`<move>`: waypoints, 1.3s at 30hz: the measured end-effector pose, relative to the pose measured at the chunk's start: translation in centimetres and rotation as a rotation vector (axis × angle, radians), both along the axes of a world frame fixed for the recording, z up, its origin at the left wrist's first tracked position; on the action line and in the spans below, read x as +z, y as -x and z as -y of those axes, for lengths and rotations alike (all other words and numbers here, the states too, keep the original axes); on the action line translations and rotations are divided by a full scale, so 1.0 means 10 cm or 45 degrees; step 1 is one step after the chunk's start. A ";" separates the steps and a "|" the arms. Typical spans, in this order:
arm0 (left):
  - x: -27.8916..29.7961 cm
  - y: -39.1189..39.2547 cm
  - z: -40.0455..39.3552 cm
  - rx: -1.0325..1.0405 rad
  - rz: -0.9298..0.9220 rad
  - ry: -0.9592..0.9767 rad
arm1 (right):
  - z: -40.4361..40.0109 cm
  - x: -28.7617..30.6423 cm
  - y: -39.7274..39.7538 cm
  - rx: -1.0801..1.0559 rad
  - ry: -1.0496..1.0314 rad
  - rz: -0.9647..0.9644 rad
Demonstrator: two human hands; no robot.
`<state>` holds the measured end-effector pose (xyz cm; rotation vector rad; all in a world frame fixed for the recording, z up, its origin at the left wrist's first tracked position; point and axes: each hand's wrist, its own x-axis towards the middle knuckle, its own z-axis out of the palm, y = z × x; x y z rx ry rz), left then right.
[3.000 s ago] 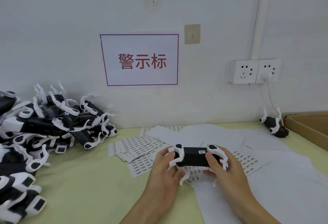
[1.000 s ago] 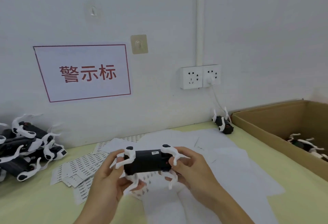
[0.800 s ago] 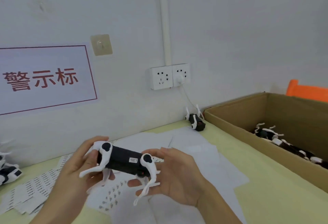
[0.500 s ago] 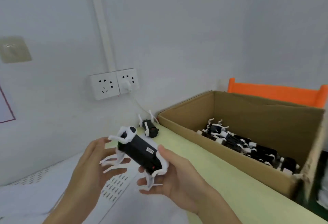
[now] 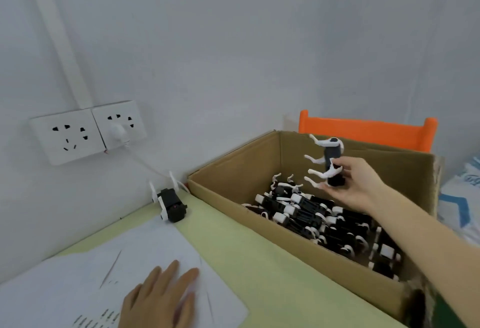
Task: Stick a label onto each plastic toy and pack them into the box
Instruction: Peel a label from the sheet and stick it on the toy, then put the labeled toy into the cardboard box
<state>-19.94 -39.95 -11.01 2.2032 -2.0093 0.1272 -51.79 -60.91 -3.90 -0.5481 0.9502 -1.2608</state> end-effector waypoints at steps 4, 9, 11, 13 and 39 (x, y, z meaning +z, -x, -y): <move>-0.09 0.07 0.01 0.006 0.149 0.071 | 0.70 -0.29 0.18 -0.080 -0.214 -0.578; -0.18 0.00 0.17 -0.013 0.056 0.180 | 1.32 -0.71 0.25 0.019 -0.392 -1.534; -0.20 -0.03 0.19 -0.022 -0.005 0.269 | 1.46 -0.81 0.23 0.177 -0.467 -1.698; -0.22 -0.02 0.19 -0.045 -0.055 0.384 | 1.58 -0.84 0.20 0.131 -0.385 -1.801; 0.03 -0.19 -0.12 0.026 -0.822 0.854 | -0.52 0.06 -1.10 0.130 1.624 -1.823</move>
